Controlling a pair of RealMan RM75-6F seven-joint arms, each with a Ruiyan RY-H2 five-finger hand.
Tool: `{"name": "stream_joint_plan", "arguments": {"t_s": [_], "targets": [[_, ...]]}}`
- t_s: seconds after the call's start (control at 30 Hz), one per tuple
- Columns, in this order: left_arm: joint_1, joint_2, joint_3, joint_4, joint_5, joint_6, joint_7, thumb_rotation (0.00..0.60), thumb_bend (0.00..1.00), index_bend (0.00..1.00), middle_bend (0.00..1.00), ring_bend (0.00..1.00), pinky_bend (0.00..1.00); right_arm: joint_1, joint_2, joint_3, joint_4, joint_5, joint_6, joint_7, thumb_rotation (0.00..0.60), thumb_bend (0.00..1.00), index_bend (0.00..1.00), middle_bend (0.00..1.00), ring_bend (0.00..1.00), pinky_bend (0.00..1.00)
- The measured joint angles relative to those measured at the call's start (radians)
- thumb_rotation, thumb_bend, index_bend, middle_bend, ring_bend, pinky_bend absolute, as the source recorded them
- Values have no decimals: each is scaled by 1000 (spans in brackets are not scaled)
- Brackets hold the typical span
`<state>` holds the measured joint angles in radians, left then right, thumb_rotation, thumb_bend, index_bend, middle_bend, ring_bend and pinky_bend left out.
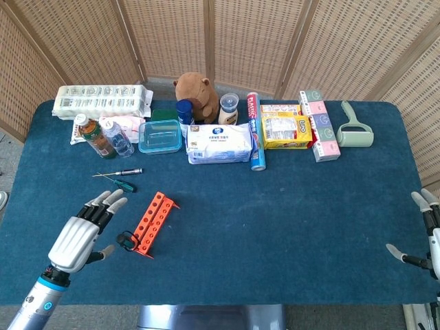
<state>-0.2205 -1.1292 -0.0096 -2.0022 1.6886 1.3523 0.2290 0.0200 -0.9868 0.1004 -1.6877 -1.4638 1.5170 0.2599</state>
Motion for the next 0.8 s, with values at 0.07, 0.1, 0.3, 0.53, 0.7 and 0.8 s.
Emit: {"name": "stream_joint_plan", "arguments": {"t_s": [0.07, 0.1, 0.3, 0.53, 0.7, 0.8], "targets": [[2, 11, 2, -6, 12, 11, -18, 600, 84, 0, 0, 0, 153, 0, 0, 1, 0, 1, 0, 0, 600, 82, 35, 7, 0, 0], [4, 18, 4, -8, 20, 19, -28, 600, 84, 0, 0, 0, 152, 0, 0, 1, 0, 2, 0, 0, 600, 82, 35, 7, 0, 0], [36, 83, 33, -6, 94, 100, -98, 600, 83, 0, 0, 0, 134, 0, 0, 0, 1, 0, -1, 0, 600, 82, 35, 7, 0, 0], [97, 132, 65, 58, 137, 213, -162, 600, 82, 0, 0, 0, 97, 0, -3, 0, -2, -1, 2, -10, 600, 82, 35, 7, 0, 0], [167, 128, 80, 175, 107, 284, -171, 600, 83, 0, 0, 0, 64, 0, -8, -3, -4, -6, 4, -24, 600, 82, 35, 7, 0, 0], [200, 111, 83, 211, 53, 298, -161, 600, 82, 0, 0, 0, 62, -1, -12, -3, -5, -8, 9, -33, 600, 83, 35, 7, 0, 0]]}}
